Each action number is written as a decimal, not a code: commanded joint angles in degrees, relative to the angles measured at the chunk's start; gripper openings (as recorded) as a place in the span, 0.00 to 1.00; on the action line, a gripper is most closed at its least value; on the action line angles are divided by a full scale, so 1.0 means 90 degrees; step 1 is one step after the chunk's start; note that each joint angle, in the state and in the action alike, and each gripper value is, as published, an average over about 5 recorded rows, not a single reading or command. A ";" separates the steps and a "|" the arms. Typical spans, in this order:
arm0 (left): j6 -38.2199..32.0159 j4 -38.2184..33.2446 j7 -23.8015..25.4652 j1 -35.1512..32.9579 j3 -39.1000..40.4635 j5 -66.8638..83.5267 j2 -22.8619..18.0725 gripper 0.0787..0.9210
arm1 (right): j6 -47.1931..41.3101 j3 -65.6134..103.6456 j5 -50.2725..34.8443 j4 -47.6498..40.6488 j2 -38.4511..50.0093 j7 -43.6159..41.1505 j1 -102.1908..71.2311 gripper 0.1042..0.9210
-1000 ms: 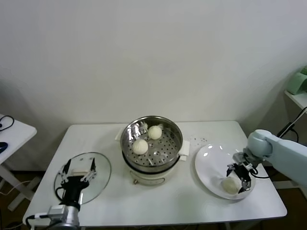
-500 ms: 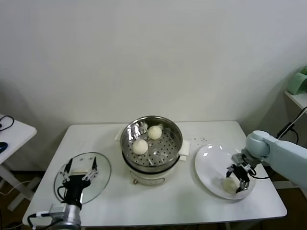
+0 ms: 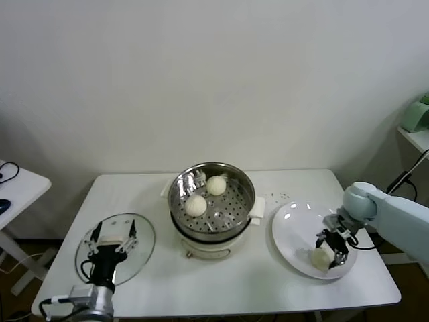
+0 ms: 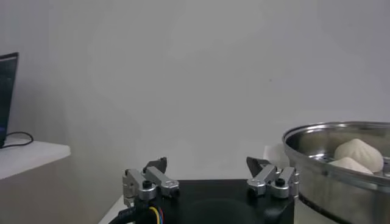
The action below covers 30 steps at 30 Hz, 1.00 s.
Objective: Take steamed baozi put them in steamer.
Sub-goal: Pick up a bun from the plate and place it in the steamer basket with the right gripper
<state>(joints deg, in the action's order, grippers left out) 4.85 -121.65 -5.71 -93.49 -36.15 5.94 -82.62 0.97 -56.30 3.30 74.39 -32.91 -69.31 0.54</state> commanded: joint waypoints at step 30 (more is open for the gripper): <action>0.0034 -0.0109 0.0001 -0.0210 0.0066 -0.0081 0.0046 0.88 | 0.2246 -0.1353 0.1217 0.1903 -0.2153 -0.0530 0.4418 0.69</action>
<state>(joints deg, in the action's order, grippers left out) 5.06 -122.60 -5.70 -95.03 -35.60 5.19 -82.35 15.77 -70.74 2.76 85.31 -44.64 -73.80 39.86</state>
